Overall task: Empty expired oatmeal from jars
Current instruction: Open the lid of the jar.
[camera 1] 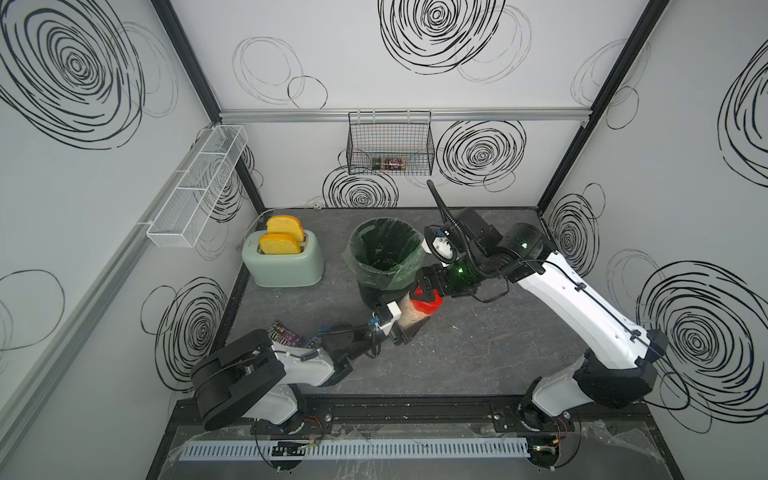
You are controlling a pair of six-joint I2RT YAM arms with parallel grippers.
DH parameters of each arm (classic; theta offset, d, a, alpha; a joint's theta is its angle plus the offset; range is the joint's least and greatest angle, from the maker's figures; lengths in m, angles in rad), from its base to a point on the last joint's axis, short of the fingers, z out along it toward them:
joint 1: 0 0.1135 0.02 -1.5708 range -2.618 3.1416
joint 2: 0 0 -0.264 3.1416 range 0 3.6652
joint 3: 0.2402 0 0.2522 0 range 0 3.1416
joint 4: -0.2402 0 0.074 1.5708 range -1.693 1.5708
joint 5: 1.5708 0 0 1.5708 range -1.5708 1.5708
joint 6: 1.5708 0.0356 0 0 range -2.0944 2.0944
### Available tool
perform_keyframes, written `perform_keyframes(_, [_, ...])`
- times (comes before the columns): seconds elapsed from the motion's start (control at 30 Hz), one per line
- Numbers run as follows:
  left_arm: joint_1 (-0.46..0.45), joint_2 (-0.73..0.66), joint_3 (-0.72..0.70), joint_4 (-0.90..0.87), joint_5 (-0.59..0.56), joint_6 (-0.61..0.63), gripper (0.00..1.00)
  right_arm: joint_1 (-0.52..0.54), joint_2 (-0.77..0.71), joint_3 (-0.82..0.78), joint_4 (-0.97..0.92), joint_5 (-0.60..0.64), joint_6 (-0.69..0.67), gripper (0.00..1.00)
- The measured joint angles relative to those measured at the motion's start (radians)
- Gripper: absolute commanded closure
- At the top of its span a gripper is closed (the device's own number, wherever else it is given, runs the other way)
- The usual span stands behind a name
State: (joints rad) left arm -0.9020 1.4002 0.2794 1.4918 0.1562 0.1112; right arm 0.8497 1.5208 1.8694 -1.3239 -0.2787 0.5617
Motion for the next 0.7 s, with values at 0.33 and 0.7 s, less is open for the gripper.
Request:
perform_keyframes(0.33, [0.002, 0.0, 0.0, -0.008, 0.01, -0.013, 0.68, 0.013, 0.0, -0.002, 0.0, 0.016, -0.011, 0.46])
perform_keyframes(0.7, [0.081, -0.024, 0.0, -0.039, 0.187, -0.142, 0.68, 0.019, -0.008, -0.024, 0.03, 0.018, -0.19, 0.64])
